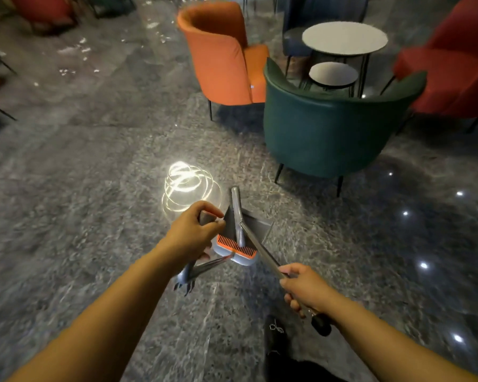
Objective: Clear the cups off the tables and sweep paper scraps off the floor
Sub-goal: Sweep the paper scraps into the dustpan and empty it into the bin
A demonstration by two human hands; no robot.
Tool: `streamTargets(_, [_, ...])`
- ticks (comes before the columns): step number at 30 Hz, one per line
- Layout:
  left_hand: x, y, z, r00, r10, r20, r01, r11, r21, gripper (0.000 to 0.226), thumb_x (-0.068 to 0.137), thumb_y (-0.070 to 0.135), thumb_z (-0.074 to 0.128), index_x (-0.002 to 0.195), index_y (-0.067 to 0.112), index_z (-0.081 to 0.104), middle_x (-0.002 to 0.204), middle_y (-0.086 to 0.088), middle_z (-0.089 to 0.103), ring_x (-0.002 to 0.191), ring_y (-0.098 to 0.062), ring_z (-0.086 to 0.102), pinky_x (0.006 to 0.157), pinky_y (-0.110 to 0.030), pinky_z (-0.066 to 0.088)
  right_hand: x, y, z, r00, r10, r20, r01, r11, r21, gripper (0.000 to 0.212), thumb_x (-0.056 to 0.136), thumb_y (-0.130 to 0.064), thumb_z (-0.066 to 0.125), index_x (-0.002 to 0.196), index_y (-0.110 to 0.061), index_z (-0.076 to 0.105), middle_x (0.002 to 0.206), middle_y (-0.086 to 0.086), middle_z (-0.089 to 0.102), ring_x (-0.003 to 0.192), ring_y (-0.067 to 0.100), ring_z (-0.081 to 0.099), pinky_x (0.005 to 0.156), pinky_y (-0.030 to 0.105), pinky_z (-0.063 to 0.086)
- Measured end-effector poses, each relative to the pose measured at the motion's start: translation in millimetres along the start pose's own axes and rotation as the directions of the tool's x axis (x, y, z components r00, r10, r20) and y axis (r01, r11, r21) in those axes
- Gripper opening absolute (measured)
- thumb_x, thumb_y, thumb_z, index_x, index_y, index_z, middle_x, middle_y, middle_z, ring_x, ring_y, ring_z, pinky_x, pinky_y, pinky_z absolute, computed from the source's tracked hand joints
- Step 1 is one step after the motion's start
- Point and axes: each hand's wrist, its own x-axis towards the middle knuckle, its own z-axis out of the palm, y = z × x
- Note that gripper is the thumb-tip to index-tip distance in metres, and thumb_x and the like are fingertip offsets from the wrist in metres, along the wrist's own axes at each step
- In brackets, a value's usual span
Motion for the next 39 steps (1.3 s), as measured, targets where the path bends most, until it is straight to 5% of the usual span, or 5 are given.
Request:
streamTargets(8, [98.2,23.8,-53.9,0.975,0.097,-0.202,-0.048,0.971,0.234,0.015,0.081,0.025,0.066,0.078,0.039,0.062,0.07,0.021,0.064,0.06,0.0,0.057,0.056,-0.022,0.042,104.6,-128.4,13.6,0.994,0.026,0.107,-0.016,0.995,-0.094,0.031,0.097,-0.005,0.047,0.126,-0.012,0.049,0.056,0.011,0.052,0.031,0.012,0.041,0.033,0.014,0.033])
streamTargets(18, [230.2,10.2,-152.8,0.884,0.044,-0.466,-0.003,0.996,0.089,0.013,0.084,0.03,0.069,0.074,0.034,0.062,0.072,0.023,0.064,0.069,0.005,0.059,0.053,-0.009,0.042,209.5,-265.9,79.0,0.975,-0.049,0.219,0.113,0.95,-0.291,0.033,0.096,-0.001,0.048,0.129,-0.006,0.049,0.058,0.011,0.047,0.029,0.012,0.039,0.03,0.017,0.03])
streamTargets(28, [394.8,30.7,-281.7,0.826,0.043,-0.562,-0.042,0.999,0.016,0.014,0.084,0.028,0.069,0.073,0.034,0.062,0.063,0.021,0.063,0.055,-0.007,0.058,0.054,-0.026,0.042,331.5,-409.6,164.7,0.974,-0.009,0.226,0.069,0.963,-0.261,0.033,0.098,-0.006,0.044,0.13,-0.017,0.043,0.063,0.01,0.048,0.036,0.01,0.041,0.033,0.017,0.033])
streamTargets(33, [473.3,49.5,-308.2,0.808,0.105,-0.58,-0.099,0.994,0.042,0.02,0.084,0.02,0.069,0.072,0.034,0.061,0.071,0.029,0.063,0.067,0.008,0.058,0.054,-0.005,0.038,386.3,-471.5,183.5,0.979,-0.05,0.198,0.096,0.968,-0.23,0.032,0.097,-0.005,0.046,0.127,-0.017,0.047,0.059,0.009,0.048,0.032,0.009,0.041,0.034,0.018,0.035])
streamTargets(39, [589.5,70.9,-340.5,0.82,0.041,-0.571,-0.071,0.997,-0.03,0.02,0.086,0.024,0.069,0.075,0.041,0.063,0.064,0.021,0.063,0.054,-0.004,0.056,0.055,-0.025,0.042,463.8,-547.3,200.0,0.982,-0.103,0.159,0.141,0.959,-0.248,0.031,0.096,-0.005,0.048,0.125,-0.016,0.047,0.06,0.007,0.049,0.041,0.015,0.045,0.038,0.024,0.038])
